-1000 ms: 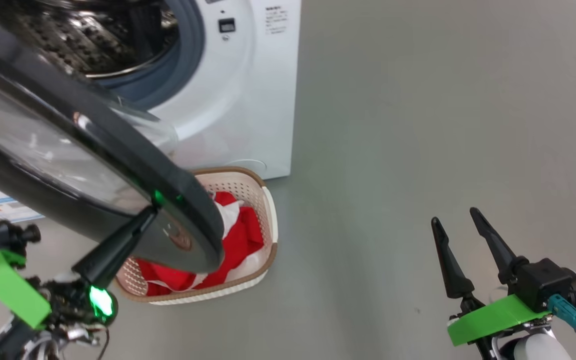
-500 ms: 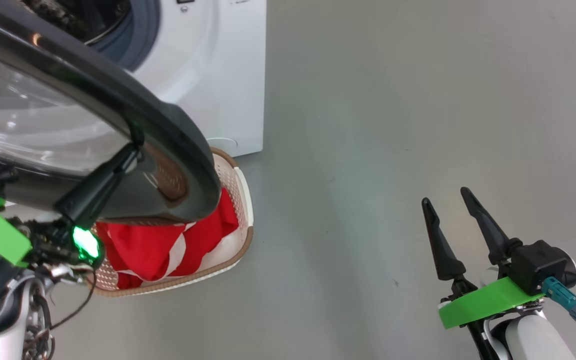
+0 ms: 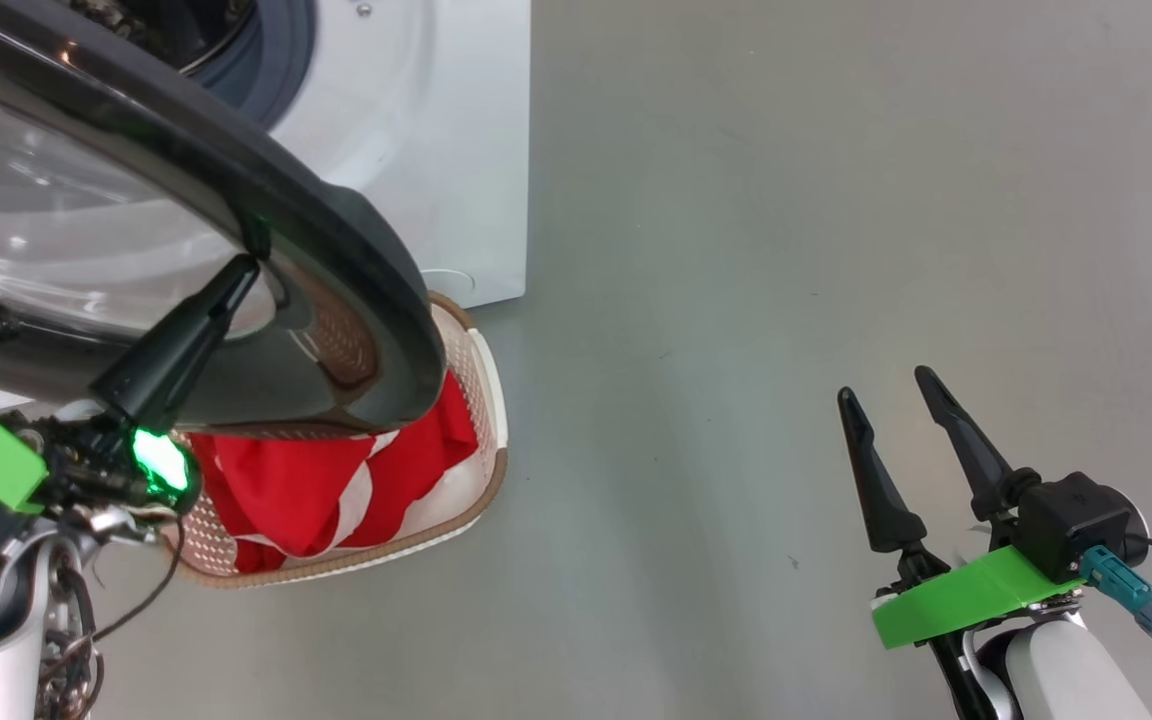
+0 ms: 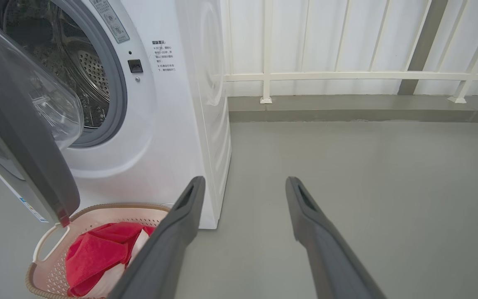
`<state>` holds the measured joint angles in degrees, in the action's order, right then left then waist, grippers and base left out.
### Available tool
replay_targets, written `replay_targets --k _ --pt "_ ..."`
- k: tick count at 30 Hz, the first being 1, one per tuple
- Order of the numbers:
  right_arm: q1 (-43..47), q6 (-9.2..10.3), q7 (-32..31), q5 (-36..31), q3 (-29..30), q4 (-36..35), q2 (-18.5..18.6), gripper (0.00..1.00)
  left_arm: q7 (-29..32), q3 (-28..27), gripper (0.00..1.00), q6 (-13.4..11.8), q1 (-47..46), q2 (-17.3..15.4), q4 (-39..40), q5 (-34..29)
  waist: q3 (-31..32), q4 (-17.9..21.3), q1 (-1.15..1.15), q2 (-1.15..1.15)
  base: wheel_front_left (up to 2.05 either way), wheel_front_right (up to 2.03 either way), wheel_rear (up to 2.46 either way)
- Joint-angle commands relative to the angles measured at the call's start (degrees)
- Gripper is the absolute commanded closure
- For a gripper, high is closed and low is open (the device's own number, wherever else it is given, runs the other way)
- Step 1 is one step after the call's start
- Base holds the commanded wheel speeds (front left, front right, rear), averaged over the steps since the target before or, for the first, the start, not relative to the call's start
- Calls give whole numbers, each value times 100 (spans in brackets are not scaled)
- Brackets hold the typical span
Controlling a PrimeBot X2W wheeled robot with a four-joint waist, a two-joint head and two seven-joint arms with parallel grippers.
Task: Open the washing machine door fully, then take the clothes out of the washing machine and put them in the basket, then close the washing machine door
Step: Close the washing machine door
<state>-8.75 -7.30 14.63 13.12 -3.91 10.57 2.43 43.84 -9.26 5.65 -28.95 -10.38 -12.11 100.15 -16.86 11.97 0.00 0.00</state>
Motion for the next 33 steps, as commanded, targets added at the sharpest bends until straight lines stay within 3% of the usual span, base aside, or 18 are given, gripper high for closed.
replay_targets --k 1,12,13,14,15,16,22,33 --pt "-114 -19 35 26 -93 -147 44 0 38 -211 100 82 98 -172 221 -10 24 -76 0 0 0 0 0" --pt "-40 -19 36 17 -80 -149 44 0 -299 -573 100 179 1053 355 1139 -44 166 -479 0 0 0 0 0" --pt "-33 -19 36 13 -72 -144 44 0 -360 -623 84 180 1150 409 1247 -77 180 -516 0 0 0 0 0" --pt "-26 -19 36 10 -69 -138 44 0 -438 -673 59 181 1245 468 1332 -107 205 -551 0 0 0 0 0" --pt "-15 -19 36 9 -68 -131 44 0 -481 -699 13 181 1342 521 1413 -120 235 -587 0 0 0 0 0" --pt "0 -19 36 6 -64 -122 44 0 -561 -742 0 181 1434 567 1491 -153 264 -622 0 0 0 0 0" --pt "129 -19 37 -28 3 -74 44 0 -1279 -769 0 182 1919 720 1851 -609 492 -818 0 0 0 0 0" --pt "376 -19 37 -91 123 11 44 0 -3959 -44 0 183 2588 723 2142 -3009 977 -1063 0 0 0 0 0"
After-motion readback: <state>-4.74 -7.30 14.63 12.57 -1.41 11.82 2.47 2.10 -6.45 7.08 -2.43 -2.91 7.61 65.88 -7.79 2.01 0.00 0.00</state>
